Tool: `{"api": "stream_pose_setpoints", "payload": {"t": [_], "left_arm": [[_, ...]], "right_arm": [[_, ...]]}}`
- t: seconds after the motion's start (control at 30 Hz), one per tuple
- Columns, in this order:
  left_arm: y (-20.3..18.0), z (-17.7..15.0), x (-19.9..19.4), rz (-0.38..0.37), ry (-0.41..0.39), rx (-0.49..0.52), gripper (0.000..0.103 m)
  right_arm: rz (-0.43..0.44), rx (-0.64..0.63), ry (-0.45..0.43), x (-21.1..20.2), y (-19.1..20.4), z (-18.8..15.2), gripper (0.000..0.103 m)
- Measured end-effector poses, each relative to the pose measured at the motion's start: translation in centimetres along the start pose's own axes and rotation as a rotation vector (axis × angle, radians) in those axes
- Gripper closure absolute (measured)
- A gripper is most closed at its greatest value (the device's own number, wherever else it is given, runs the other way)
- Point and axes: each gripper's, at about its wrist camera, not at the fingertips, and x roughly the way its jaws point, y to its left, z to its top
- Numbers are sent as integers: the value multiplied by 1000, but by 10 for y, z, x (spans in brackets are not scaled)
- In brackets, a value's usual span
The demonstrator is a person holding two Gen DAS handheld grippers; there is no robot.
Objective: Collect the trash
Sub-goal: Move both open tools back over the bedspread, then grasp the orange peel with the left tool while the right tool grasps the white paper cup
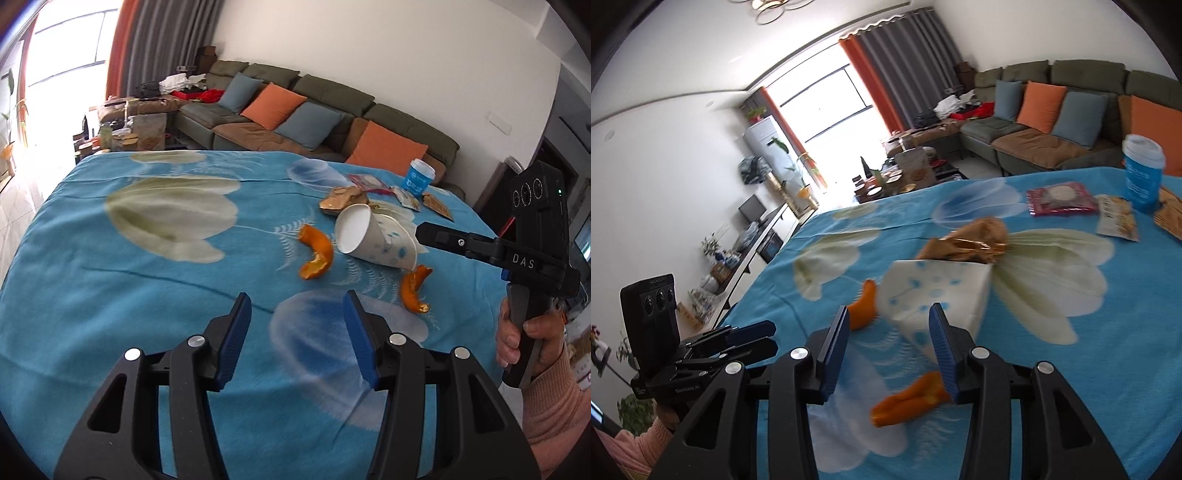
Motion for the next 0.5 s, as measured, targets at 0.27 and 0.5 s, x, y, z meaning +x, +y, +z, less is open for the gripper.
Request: {"api": "stream_pose_setpoints", "payload": {"t": [0.27, 0.5], "left_arm": [[-19, 13, 32, 23, 51, 40, 53], [-25, 20, 53, 45, 107, 55, 59]], "right_arm": [[15, 104, 10, 7, -39, -2, 58], [54, 104, 44, 19, -37, -2, 58]]}}
